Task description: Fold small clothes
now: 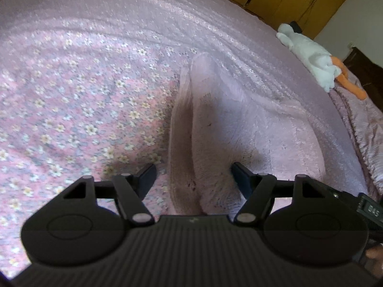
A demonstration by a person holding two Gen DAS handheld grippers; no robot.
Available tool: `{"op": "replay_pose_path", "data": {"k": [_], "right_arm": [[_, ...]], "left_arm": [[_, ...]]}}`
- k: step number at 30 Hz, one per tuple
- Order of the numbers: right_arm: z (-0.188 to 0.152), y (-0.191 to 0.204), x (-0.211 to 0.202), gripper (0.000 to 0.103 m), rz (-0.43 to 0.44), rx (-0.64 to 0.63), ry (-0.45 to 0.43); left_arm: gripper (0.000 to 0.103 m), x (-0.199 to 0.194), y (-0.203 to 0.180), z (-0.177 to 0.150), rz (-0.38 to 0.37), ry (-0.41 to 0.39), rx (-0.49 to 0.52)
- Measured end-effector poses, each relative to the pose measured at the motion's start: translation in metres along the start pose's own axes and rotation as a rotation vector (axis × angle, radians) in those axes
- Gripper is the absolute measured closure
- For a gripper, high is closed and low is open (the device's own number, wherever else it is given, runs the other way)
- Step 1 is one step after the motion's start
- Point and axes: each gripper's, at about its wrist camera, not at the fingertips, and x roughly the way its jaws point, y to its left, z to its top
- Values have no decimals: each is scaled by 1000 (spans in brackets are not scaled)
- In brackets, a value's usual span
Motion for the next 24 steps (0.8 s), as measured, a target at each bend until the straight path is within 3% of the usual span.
{"op": "replay_pose_path", "data": {"k": [3, 4, 5, 6, 7, 9, 13, 16, 20, 24], "right_arm": [[3, -1, 10, 7, 25, 29, -18], [4, -1, 11, 13, 29, 35, -25], [4, -1, 11, 32, -1, 52, -49], [5, -1, 11, 38, -23, 71, -59], [7, 0, 10, 43, -22, 88, -65], [9, 5, 0, 48, -10, 76, -84], [14, 15, -23, 50, 7, 97, -84], [19, 18, -50, 50, 25, 124, -86], [14, 21, -95, 50, 0, 96, -85], [-2, 19, -146, 50, -53, 69, -92]], "left_arm": [[25, 6, 1, 0, -84, 2, -4], [32, 9, 2, 0, -120, 11, -17], [42, 12, 2, -1, -142, 19, -31], [55, 14, 1, -2, -147, 26, -48], [61, 14, 0, -2, -156, 24, -58], [67, 11, -6, 0, -160, 20, -44], [70, -1, -16, 3, -199, 39, -49], [71, -13, -22, 1, -273, 64, -91], [71, -27, -45, -13, -307, 135, -97], [71, -42, -77, -39, -328, 166, -30]]}}
